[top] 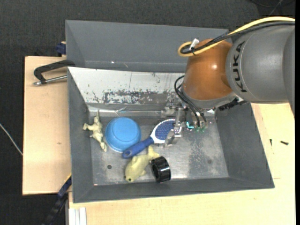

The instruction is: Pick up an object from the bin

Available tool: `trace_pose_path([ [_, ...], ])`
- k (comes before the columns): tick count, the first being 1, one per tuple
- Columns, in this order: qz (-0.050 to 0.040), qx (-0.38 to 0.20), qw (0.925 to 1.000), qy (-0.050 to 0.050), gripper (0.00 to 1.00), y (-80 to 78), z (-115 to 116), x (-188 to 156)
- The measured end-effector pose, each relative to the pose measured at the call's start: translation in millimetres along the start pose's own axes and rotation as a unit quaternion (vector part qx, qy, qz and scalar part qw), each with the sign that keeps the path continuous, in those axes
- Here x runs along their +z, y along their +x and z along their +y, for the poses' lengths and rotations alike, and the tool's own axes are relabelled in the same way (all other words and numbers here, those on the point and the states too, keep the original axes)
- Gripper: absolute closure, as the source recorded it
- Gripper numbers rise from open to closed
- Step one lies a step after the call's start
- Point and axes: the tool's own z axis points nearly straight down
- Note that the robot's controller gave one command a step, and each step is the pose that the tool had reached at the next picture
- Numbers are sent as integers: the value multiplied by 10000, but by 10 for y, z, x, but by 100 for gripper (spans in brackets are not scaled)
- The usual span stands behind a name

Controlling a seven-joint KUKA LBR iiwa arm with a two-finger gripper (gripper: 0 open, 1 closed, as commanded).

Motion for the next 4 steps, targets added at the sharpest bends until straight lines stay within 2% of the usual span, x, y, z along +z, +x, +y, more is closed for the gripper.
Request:
trace_pose_path([
  [1,-48,-2074,9783,11,0,-153,27,543],
  [4,-34,-2046,9788,8,0,-167,38,518],
])
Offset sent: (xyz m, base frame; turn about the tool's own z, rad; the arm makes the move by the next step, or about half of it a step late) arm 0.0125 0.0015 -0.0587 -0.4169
